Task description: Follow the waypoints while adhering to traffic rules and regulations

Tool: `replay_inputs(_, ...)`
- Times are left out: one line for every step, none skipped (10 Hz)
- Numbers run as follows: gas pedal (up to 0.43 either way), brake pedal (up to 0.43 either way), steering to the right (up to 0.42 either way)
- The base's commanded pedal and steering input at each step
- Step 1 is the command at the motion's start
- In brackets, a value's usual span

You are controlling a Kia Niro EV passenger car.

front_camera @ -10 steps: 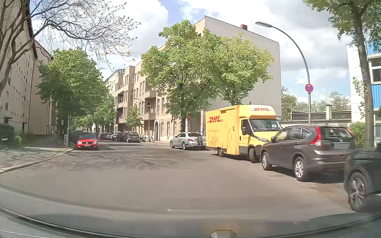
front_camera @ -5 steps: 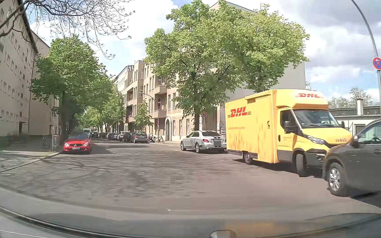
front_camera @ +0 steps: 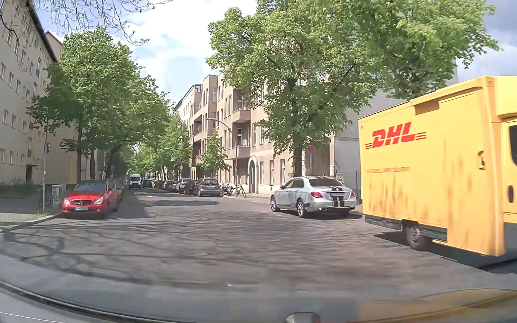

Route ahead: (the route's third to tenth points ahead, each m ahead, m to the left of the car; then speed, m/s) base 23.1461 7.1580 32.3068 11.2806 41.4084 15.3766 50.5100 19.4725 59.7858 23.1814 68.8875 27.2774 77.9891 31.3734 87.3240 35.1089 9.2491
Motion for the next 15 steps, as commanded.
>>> replay_inputs(0.0,0.018,-0.09)
replay_inputs(0.0,0.018,-0.09)
replay_inputs(0.0,0.018,-0.09)
replay_inputs(0.0,0.018,-0.09)
replay_inputs(0.0,0.018,-0.09)
replay_inputs(0.0,0.018,-0.089)
replay_inputs(0.0,0.018,-0.089)
replay_inputs(0.0,0.018,-0.089)
replay_inputs(0.0,0.012,-0.089)
replay_inputs(0.0,0.018,-0.089)
replay_inputs(0.0,0.018,-0.089)
replay_inputs(0.02,0.012,-0.089)
replay_inputs(0.02,0.018,-0.085)
replay_inputs(0.028,0.018,-0.075)
replay_inputs(0.028,0.018,-0.062)
